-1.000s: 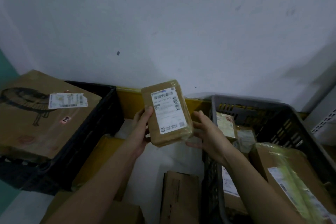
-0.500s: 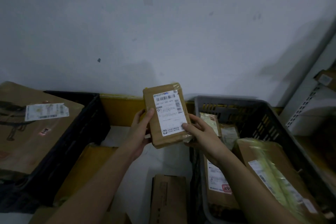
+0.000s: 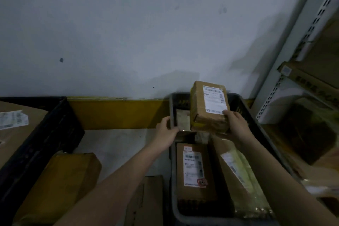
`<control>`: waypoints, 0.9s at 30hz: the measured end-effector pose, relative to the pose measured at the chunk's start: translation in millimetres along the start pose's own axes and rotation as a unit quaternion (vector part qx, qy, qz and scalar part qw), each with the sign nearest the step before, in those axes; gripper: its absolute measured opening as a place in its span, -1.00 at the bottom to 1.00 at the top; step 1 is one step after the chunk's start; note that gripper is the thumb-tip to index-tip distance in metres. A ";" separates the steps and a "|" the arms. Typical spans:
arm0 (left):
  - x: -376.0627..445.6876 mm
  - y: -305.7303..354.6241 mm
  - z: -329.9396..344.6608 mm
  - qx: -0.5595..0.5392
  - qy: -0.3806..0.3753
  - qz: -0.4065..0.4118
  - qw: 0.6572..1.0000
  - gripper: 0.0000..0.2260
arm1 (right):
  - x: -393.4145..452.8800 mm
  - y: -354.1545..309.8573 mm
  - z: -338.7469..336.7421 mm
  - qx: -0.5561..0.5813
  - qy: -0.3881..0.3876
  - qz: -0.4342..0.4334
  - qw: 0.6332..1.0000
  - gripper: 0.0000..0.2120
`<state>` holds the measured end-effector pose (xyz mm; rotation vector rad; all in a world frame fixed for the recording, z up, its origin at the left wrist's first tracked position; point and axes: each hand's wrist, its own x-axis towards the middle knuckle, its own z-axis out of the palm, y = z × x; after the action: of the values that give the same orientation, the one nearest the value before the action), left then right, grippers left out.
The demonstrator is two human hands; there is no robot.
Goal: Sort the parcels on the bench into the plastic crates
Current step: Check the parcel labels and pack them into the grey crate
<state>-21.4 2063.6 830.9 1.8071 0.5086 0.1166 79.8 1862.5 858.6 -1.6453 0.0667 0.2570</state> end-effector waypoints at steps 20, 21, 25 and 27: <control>36.7 -26.6 57.6 0.304 0.108 0.032 0.946 -0.38 | 108.0 50.9 -44.8 -0.280 -0.038 -0.067 0.957 -0.49; 37.7 -27.8 57.6 0.308 0.108 0.029 0.945 -0.39 | 110.8 50.0 -48.6 -0.294 -0.044 -0.070 0.952 -0.47; 39.8 -30.5 58.8 0.319 0.106 0.026 0.941 -0.40 | 123.0 36.5 -62.7 -0.319 -0.096 -0.076 0.940 -0.40; 40.3 -30.6 59.2 0.318 0.108 0.029 0.941 -0.41 | 128.0 31.0 -66.8 -0.338 -0.133 -0.068 0.929 -0.41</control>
<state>26.1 2033.2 777.2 2.4605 0.7034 0.2089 206.6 1807.5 806.5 -2.2698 -0.3818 0.4259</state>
